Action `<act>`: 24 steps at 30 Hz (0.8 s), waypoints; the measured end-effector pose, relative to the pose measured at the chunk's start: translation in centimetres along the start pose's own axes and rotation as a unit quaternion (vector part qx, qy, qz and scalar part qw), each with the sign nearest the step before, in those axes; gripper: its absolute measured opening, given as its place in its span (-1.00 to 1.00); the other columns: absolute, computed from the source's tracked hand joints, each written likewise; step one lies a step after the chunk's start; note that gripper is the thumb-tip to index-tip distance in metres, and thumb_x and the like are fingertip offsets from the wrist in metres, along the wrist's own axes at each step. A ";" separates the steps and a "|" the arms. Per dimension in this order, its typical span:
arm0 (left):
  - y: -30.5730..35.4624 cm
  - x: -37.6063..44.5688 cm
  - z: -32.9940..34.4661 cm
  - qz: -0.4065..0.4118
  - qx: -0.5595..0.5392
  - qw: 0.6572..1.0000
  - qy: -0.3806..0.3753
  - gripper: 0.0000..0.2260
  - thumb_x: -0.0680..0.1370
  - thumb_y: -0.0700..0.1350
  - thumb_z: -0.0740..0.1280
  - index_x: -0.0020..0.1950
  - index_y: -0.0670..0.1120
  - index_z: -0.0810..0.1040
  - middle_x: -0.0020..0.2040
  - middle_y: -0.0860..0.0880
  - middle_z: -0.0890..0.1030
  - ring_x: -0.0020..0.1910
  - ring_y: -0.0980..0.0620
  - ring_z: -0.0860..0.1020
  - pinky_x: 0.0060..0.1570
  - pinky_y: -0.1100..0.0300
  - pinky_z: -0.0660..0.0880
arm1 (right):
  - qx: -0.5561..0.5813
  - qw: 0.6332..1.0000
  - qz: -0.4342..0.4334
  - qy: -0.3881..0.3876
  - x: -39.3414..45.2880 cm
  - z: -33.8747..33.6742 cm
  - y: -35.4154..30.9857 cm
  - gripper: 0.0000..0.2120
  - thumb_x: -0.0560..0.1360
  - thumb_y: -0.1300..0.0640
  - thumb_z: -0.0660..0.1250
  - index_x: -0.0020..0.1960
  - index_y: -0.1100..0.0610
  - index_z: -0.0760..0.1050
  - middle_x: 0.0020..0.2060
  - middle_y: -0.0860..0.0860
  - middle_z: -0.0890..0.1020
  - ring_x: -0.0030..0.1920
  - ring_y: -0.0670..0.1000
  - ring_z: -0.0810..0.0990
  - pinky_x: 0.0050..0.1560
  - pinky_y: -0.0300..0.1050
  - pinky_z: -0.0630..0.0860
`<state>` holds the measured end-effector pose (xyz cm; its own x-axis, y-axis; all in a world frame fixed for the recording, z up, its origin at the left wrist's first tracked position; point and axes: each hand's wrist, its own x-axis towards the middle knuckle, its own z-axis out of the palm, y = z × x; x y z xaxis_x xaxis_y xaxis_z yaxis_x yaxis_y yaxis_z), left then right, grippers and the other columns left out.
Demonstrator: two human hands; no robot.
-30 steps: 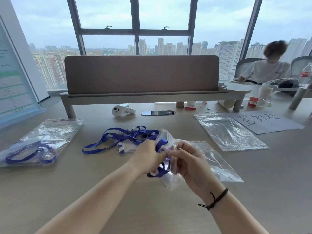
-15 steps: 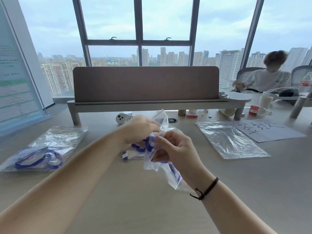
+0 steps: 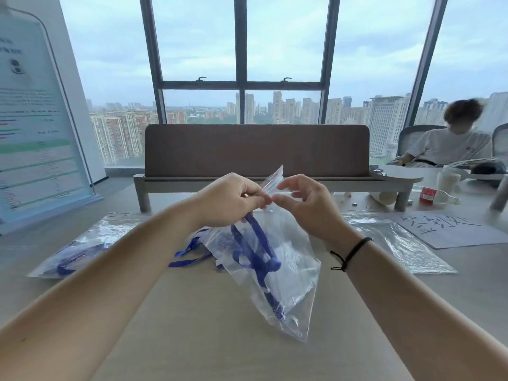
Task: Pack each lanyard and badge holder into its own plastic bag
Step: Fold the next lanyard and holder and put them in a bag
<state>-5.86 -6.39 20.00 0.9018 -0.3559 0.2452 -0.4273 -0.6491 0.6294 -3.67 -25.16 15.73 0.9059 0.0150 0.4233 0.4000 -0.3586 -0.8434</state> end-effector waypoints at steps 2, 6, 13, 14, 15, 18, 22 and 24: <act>0.1 -0.1 -0.5 0.007 0.022 1.000 0.001 -0.82 0.62 0.01 0.33 -0.01 0.01 0.72 -0.28 0.09 0.63 -0.40 0.24 0.52 -0.34 0.44 0.43 | 0.085 0.995 0.037 -0.045 0.3 -0.2 -0.3 -0.82 0.44 0.13 0.52 0.00 0.09 0.59 -0.11 0.06 0.70 -0.16 0.02 0.58 -0.10 0.00 0.54; -0.6 -0.4 -2.0 0.002 0.051 0.999 0.008 -0.81 0.59 0.06 0.37 -0.14 0.05 0.72 -0.35 0.12 0.63 -0.37 0.22 0.57 -0.26 0.36 0.45 | 0.120 0.992 0.024 -0.021 0.7 -0.8 -0.4 -0.87 0.43 0.28 0.50 -0.09 0.15 0.57 -0.35 0.03 0.55 -0.34 0.02 0.41 -0.31 -0.17 0.36; -2.5 -2.4 -3.6 -0.063 0.073 0.995 -0.040 -0.73 0.49 0.11 0.48 -0.22 -0.09 0.71 -0.34 0.06 0.69 -0.26 0.03 0.70 -0.17 0.16 0.64 | 0.216 0.976 -0.002 0.032 0.8 -1.5 -1.2 -0.77 0.44 0.46 0.42 -0.16 0.14 0.56 -0.40 0.03 0.54 -0.32 0.07 0.57 -0.08 0.00 0.54; -2.6 -2.6 -3.8 -0.065 0.062 0.996 -0.028 -0.73 0.49 0.10 0.48 -0.20 -0.10 0.72 -0.31 0.04 0.71 -0.24 0.02 0.71 -0.16 0.15 0.66 | 0.225 0.974 -0.001 0.039 0.8 -1.6 -1.3 -0.77 0.45 0.45 0.42 -0.11 0.13 0.55 -0.41 0.01 0.55 -0.33 0.04 0.59 -0.09 -0.04 0.57; -2.6 -2.8 -4.1 -0.060 0.042 0.997 -0.004 -0.75 0.49 0.07 0.48 -0.18 -0.11 0.73 -0.29 0.01 0.72 -0.22 0.02 0.71 -0.15 0.13 0.67 | 0.237 0.970 0.001 0.046 0.8 -1.9 -1.4 -0.76 0.45 0.44 0.42 -0.05 0.13 0.54 -0.40 0.00 0.57 -0.34 0.03 0.60 -0.12 -0.08 0.58; -2.4 -3.2 -4.8 -0.020 -0.082 0.990 0.111 -0.88 0.50 -0.11 0.48 -0.11 -0.16 0.72 -0.22 -0.11 0.73 -0.21 -0.03 0.71 -0.06 0.01 0.67 | 0.261 0.964 0.004 0.047 0.5 -2.8 -2.0 -0.73 0.45 0.38 0.46 0.06 0.11 0.55 -0.34 0.02 0.60 -0.34 0.00 0.62 -0.21 -0.19 0.58; -1.7 -3.9 -5.4 0.007 -0.126 0.979 0.163 -0.95 0.49 -0.22 0.47 -0.08 -0.09 0.71 -0.20 -0.11 0.74 -0.25 -0.04 0.72 -0.04 0.04 0.67 | 0.202 0.979 -0.020 0.034 -0.1 -3.0 -3.0 -0.92 0.46 0.32 0.46 -0.13 0.16 0.64 -0.36 0.02 0.63 -0.38 -0.08 0.61 -0.34 -0.31 0.51; -1.1 -4.3 -5.6 0.027 -0.052 0.988 0.145 -0.90 0.52 -0.23 0.45 -0.05 -0.05 0.72 -0.21 -0.02 0.75 -0.24 -0.03 0.73 -0.10 0.15 0.67 | 0.232 0.972 -0.026 0.032 -0.2 -2.7 -3.1 -0.90 0.49 0.34 0.42 -0.16 0.18 0.60 -0.34 0.02 0.66 -0.34 -0.02 0.64 -0.25 -0.21 0.58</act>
<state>-8.94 -0.39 22.35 0.8647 -0.1713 0.4723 -0.4804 -0.5567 0.6777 -5.48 -26.55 19.11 0.8780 -0.0417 0.4768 0.4785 0.1004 -0.8723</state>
